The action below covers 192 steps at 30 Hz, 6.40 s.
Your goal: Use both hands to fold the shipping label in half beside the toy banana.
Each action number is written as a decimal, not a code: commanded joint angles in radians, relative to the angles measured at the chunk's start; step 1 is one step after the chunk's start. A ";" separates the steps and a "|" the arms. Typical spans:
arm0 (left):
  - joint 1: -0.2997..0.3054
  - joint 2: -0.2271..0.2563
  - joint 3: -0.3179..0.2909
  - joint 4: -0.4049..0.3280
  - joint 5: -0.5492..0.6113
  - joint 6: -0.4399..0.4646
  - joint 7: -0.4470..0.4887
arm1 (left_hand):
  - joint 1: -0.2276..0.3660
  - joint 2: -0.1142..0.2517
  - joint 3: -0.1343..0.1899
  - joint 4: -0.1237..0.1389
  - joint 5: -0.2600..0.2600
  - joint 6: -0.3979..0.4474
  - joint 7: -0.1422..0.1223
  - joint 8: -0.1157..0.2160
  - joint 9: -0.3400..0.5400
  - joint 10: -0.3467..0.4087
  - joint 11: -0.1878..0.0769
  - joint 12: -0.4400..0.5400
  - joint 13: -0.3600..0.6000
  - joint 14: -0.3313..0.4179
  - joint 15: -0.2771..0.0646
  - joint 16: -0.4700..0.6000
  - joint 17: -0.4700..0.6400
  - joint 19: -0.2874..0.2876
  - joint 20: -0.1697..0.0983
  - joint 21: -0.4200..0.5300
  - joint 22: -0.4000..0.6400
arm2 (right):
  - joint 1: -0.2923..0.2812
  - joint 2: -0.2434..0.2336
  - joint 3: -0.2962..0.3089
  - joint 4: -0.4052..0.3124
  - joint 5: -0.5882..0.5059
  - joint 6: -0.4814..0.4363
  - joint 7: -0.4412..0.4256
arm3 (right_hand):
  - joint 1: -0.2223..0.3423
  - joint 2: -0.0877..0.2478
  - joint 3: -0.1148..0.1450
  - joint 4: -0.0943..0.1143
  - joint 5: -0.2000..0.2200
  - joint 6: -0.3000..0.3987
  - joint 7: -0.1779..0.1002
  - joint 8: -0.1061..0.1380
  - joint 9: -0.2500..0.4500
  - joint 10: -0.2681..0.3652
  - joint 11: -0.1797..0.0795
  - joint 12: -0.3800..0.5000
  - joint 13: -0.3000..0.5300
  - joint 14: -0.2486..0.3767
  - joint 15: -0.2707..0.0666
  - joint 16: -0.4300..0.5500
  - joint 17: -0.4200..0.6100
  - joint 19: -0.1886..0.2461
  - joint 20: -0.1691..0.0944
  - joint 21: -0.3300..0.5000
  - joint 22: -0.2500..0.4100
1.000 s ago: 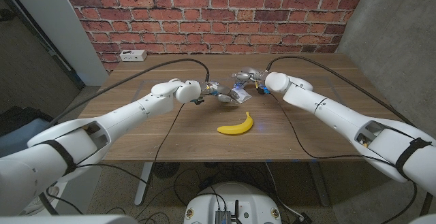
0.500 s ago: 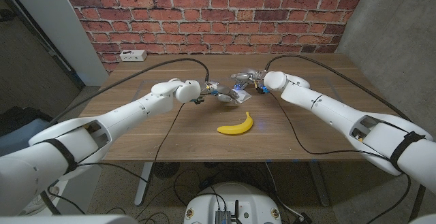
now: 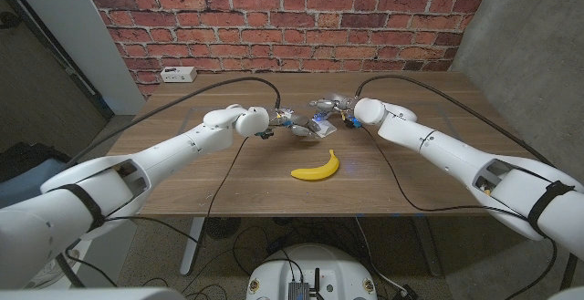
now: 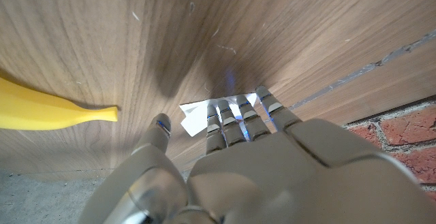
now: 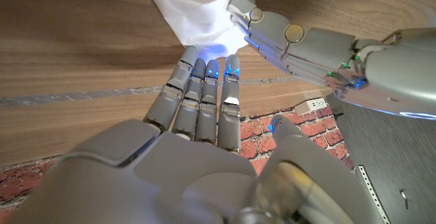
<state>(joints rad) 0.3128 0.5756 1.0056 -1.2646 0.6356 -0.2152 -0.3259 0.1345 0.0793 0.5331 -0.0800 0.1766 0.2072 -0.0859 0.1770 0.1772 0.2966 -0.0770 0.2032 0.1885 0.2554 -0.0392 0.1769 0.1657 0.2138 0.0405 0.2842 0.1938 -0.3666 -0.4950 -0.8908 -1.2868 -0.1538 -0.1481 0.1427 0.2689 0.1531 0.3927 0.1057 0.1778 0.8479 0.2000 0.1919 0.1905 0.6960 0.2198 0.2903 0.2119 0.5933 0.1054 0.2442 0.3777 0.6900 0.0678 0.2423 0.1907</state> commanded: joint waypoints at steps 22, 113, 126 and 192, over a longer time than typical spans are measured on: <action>-0.005 -0.006 0.008 0.010 0.005 -0.001 0.003 | 0.006 -0.009 0.002 -0.010 0.007 0.005 -0.011 0.005 -0.001 0.009 -0.004 0.007 0.004 -0.003 -0.057 0.003 0.005 0.001 -0.007 -0.005 0.002 | -0.092 -0.034 0.068 -0.164 -0.038 -0.137 -0.103 | 0.094 0.015 -0.014 -0.101 0.008 0.171 0.009 0.199 0.238 0.291 -0.010 0.286 0.345 0.314 0.007 0.392 0.451 0.195 0.023 0.329 0.260; -0.020 -0.016 0.019 0.045 -0.011 -0.008 0.007 | 0.010 0.001 0.005 -0.017 0.007 0.014 0.016 0.006 0.003 -0.002 0.006 -0.001 0.006 -0.015 -0.038 0.001 0.004 -0.002 -0.012 -0.021 0.002 | -0.052 0.032 0.061 0.065 0.051 0.102 -0.106 | -0.078 -0.030 -0.021 0.008 0.012 0.306 0.003 0.138 0.027 0.224 -0.063 0.052 0.144 0.147 -0.106 0.033 0.142 -0.026 -0.012 0.376 0.070; -0.027 -0.023 0.022 0.064 -0.013 -0.014 0.011 | 0.003 0.007 0.005 -0.010 0.005 0.001 0.049 0.004 0.002 -0.013 0.027 -0.003 0.006 -0.017 -0.025 0.002 0.005 -0.004 -0.008 -0.024 0.003 | -0.001 0.069 0.022 0.161 0.052 0.079 -0.043 | -0.088 -0.029 -0.019 0.014 0.013 0.310 0.007 0.117 0.019 0.228 -0.007 0.063 0.148 0.143 -0.076 0.002 0.107 -0.044 -0.007 0.351 0.027; 0.272 0.017 -0.128 -0.046 0.132 0.038 1.053 | 0.241 0.108 0.121 -0.011 0.027 0.630 0.298 0.099 0.036 0.531 0.200 0.224 0.106 0.564 0.069 0.254 0.176 0.311 0.043 0.162 0.048 | -0.079 0.018 0.065 0.062 0.037 0.220 -0.134 | 0.016 -0.006 0.015 -0.069 0.014 0.191 -0.009 0.017 0.015 0.042 -0.038 0.007 0.118 -0.037 -0.096 -0.048 0.061 -0.189 0.004 0.211 -0.013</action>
<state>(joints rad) 0.5606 0.5960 0.8960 -1.3431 0.7748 -0.1064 0.5075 0.3576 0.1836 0.6585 -0.0870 0.1970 0.8205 0.2057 0.2702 0.2061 0.8113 0.1190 0.4131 0.2826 0.8046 0.0272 0.4134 0.3236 0.5129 0.0852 0.4366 0.2350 -0.4124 -0.4604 -0.8494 -1.1685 -0.1085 0.0439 0.0515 0.2763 0.1470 0.4045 0.0414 0.1888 1.0340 0.1926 0.2033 0.2044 0.7351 0.1876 0.3020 0.3292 0.5601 0.0126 0.1905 0.4356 0.5061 0.0673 0.4566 0.1749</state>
